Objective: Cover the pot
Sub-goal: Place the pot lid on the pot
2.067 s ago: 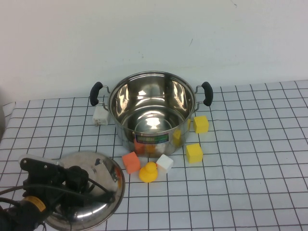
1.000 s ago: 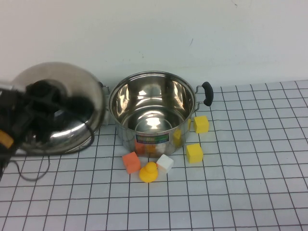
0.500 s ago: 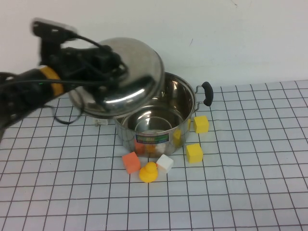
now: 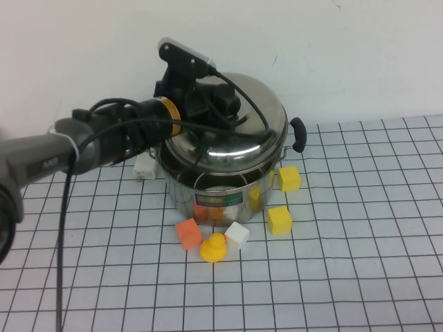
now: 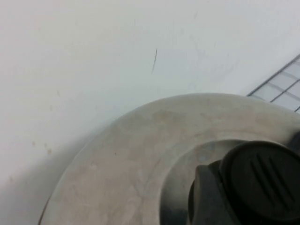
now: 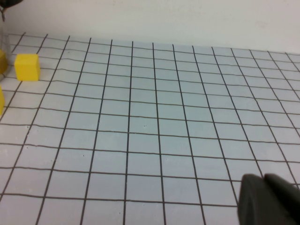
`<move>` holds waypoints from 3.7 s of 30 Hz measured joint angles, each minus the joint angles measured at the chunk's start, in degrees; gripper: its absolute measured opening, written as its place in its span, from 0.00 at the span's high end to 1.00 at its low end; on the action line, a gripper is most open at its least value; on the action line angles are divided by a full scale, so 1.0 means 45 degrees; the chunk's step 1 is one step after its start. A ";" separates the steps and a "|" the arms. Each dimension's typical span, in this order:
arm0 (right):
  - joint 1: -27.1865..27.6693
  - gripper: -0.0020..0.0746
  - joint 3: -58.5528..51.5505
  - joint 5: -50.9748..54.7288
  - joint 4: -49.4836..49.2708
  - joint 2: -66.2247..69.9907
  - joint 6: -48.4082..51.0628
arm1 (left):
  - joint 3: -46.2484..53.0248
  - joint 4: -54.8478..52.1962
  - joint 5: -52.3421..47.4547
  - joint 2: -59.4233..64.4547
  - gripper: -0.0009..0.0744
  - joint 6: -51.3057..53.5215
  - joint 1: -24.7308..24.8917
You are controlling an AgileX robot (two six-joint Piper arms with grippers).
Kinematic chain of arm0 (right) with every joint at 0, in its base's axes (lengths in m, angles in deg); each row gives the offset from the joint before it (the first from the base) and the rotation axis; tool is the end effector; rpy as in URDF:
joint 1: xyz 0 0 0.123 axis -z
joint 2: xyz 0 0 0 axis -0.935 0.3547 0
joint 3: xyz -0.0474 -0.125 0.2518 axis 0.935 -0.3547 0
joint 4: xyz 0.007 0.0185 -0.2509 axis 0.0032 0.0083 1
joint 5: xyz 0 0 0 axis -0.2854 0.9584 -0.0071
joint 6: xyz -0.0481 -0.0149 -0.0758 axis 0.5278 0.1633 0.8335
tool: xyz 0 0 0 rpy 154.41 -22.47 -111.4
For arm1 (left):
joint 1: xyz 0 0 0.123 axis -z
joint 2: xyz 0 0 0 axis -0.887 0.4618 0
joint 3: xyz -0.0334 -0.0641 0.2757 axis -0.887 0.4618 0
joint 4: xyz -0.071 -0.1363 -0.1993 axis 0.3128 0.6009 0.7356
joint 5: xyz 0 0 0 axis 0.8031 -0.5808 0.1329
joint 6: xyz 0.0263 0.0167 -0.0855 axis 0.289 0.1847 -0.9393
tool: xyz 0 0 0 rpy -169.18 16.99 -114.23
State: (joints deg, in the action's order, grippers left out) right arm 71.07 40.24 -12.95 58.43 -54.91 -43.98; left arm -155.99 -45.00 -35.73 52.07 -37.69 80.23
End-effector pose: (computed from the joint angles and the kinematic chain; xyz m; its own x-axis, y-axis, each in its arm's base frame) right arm 0.0527 -0.0049 0.1761 -0.2746 -0.1376 -0.9517 0.0257 0.9883 -0.1504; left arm 0.4532 -0.1784 0.2272 -0.1561 0.1734 -0.9724 0.6339 0.7726 0.0360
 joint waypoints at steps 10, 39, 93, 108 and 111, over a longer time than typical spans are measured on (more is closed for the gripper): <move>0.0000 0.96 0.0000 0.0000 0.0000 0.0000 0.0000 | -0.0204 0.0026 -0.0177 0.0628 0.55 0.0000 0.0047; 0.0000 0.96 0.0000 0.0000 0.0000 0.0000 0.0000 | -0.0226 -0.2396 -0.1331 0.0347 0.55 -0.3435 0.0047; 0.0000 0.96 0.0000 0.0000 0.0000 0.0000 0.0000 | -0.0349 -0.5206 -0.0902 0.0411 0.55 -0.4983 0.0047; 0.0000 0.96 0.0000 0.0000 0.0000 0.0000 0.0000 | -0.0349 -0.5285 -0.0762 0.0261 0.55 -0.5113 0.0047; 0.0000 0.96 0.0000 0.0000 0.0000 0.0000 0.0000 | -0.0349 -0.5285 -0.0762 0.0261 0.55 -0.5165 0.0047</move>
State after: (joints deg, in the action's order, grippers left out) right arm 71.07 40.24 -12.95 58.43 -54.91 -43.98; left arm -157.56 -68.78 -39.15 53.24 -60.94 80.45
